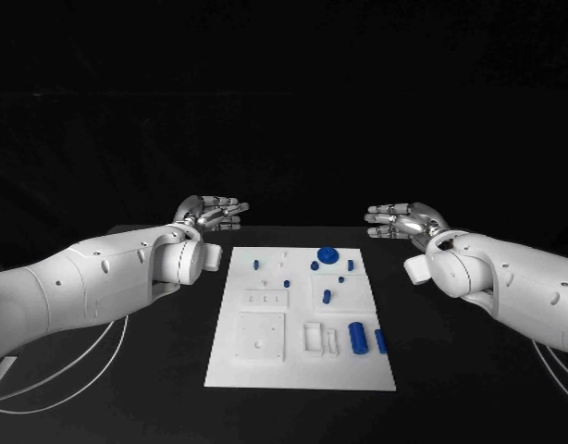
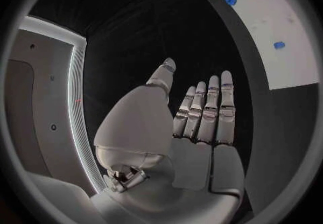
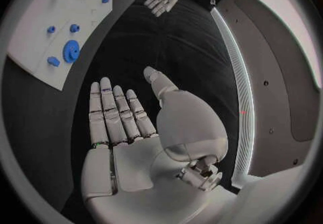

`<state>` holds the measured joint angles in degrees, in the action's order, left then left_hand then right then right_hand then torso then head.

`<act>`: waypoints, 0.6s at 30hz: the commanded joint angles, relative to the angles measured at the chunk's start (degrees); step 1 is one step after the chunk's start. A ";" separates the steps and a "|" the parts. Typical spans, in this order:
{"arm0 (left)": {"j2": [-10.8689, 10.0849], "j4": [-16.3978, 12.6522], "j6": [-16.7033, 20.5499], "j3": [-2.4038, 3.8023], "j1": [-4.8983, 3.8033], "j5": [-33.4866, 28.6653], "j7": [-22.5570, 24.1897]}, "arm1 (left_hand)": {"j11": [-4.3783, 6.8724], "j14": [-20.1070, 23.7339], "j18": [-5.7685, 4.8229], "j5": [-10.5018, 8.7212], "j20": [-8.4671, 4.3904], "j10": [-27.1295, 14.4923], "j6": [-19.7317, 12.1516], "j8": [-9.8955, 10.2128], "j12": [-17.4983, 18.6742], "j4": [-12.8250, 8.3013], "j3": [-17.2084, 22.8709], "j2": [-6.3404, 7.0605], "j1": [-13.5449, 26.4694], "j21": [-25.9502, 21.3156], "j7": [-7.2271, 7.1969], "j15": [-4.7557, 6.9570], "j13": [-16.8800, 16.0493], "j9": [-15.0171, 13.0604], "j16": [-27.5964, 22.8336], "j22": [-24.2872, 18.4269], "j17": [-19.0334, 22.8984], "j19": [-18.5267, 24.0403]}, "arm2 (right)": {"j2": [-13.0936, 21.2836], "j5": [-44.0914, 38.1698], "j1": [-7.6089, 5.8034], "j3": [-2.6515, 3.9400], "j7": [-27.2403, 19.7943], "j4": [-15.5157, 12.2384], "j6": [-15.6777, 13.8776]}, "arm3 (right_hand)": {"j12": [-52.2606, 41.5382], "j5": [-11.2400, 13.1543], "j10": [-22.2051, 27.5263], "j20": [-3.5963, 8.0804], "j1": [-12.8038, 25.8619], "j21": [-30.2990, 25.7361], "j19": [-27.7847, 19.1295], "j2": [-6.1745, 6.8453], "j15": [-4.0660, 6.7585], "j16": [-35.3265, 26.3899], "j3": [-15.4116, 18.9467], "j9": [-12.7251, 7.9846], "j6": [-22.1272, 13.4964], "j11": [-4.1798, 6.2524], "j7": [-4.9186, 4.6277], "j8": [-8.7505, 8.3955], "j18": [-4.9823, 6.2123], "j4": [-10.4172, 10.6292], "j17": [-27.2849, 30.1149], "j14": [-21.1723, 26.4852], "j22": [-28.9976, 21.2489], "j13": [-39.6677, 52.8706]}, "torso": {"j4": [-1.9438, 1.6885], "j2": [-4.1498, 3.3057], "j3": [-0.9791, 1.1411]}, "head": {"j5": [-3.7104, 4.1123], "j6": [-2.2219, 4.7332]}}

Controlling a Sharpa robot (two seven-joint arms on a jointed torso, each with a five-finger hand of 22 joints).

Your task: Assemble the parts on the task board

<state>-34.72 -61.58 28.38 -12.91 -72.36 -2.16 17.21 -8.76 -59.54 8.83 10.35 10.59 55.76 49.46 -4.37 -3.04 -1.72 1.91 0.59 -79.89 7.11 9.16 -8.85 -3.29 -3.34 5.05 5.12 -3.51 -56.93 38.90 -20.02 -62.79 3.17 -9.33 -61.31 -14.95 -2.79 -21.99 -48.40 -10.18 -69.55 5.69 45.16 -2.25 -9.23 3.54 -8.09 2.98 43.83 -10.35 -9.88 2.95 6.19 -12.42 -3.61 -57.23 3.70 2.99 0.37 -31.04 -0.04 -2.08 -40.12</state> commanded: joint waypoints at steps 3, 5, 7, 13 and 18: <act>-1.11 -2.38 -3.36 0.03 -0.99 0.77 -0.39 | 1.50 -7.05 -2.51 0.76 -4.46 8.37 7.77 -1.01 -0.83 -2.54 1.67 -1.76 -1.82 3.35 -0.65 2.74 -0.01 -0.39 2.79 1.58 -0.46 -4.05 | -1.32 -24.01 -0.74 0.07 0.74 1.29 0.88 | -0.55 -2.33 -16.83 7.46 -1.92 9.23 24.16 2.66 8.45 4.98 -7.35 0.90 17.34 4.46 1.73 1.13 2.06 -4.17 -3.95 -26.68 3.04 0.36 | -0.58 -0.94 -0.39 | 0.05 0.72; -1.76 -3.58 -3.59 0.03 -1.47 1.38 -0.34 | 2.22 -9.30 -3.71 0.73 -6.29 10.50 9.29 -0.66 -0.28 -3.54 2.40 -1.59 -1.93 5.51 -1.04 3.93 0.02 -0.30 4.06 2.96 -0.43 -5.18 | -1.77 -29.40 -1.22 0.07 0.64 1.63 1.44 | -0.51 -2.19 -18.18 8.65 -2.02 11.43 27.44 3.43 9.30 7.14 -7.68 0.86 18.51 4.98 2.05 0.86 2.45 -4.05 -5.92 -29.48 4.08 0.35 | -1.08 -1.63 -0.60 | 0.28 1.36; -2.43 -4.82 -3.85 0.03 -1.96 2.12 -0.30 | 3.26 -10.94 -4.49 0.81 -7.51 13.29 11.37 -0.86 -0.89 -4.75 2.95 -1.48 -2.44 7.45 -1.58 4.85 -0.08 -0.60 5.14 4.35 -0.54 -5.37 | -2.25 -34.94 -1.74 0.08 0.61 1.89 1.96 | -0.52 -1.81 -19.28 10.30 -2.23 15.02 30.73 4.29 10.09 17.62 -7.62 0.78 19.79 5.54 2.50 0.66 2.50 -3.97 -12.06 -29.47 6.16 0.36 | -1.42 -2.14 -0.78 | 0.39 1.63; -4.48 -9.10 -4.67 0.03 -3.54 3.91 -0.24 | 3.98 -10.91 -5.97 0.66 -8.81 15.66 13.30 0.50 -0.47 -8.46 2.62 -1.89 -1.78 15.97 -2.00 5.42 -0.05 -0.55 6.72 11.98 -0.41 0.51 | -3.79 -47.75 -3.40 0.09 1.61 2.44 2.32 | -0.48 -1.49 -19.85 11.89 -0.77 25.38 32.56 5.64 10.54 36.30 -10.16 0.78 20.28 5.98 2.99 0.65 3.24 -4.01 -24.61 -27.59 14.04 0.36 | -2.48 -3.82 -1.22 | 1.24 2.51; -6.03 -12.77 -4.96 0.04 -4.55 4.44 0.20 | 3.68 -10.18 -5.49 0.91 -8.32 14.81 12.80 0.51 -0.51 -10.07 2.53 -2.63 -0.19 20.33 -1.78 5.12 -0.08 -0.53 7.05 16.38 -0.36 4.45 | -4.97 -56.20 -4.25 0.09 3.48 2.27 2.23 | -0.53 -0.79 -19.78 12.76 0.12 32.34 33.55 6.21 10.78 43.54 -12.08 0.81 20.30 6.14 3.20 0.70 2.81 -3.84 -28.66 -26.29 20.53 0.38 | -3.31 -5.56 -1.44 | 1.86 3.47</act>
<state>-40.62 -73.55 25.09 -12.89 -76.74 0.71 16.75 -5.24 -70.19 3.52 10.91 2.29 70.83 62.53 -3.95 -3.55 -11.55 4.40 -2.03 -80.72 27.28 7.17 -3.70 -3.32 -3.89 11.94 21.35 -3.92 -52.76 34.15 -65.17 -67.03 3.27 -7.58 -58.92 -13.85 -3.02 -23.52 -66.77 0.85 -70.05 29.09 75.50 2.52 0.47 35.28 -17.62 3.67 62.72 -4.70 -7.16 3.48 7.91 -16.19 -24.95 -83.29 16.88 3.25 -2.32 -35.38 -1.30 -0.47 -36.99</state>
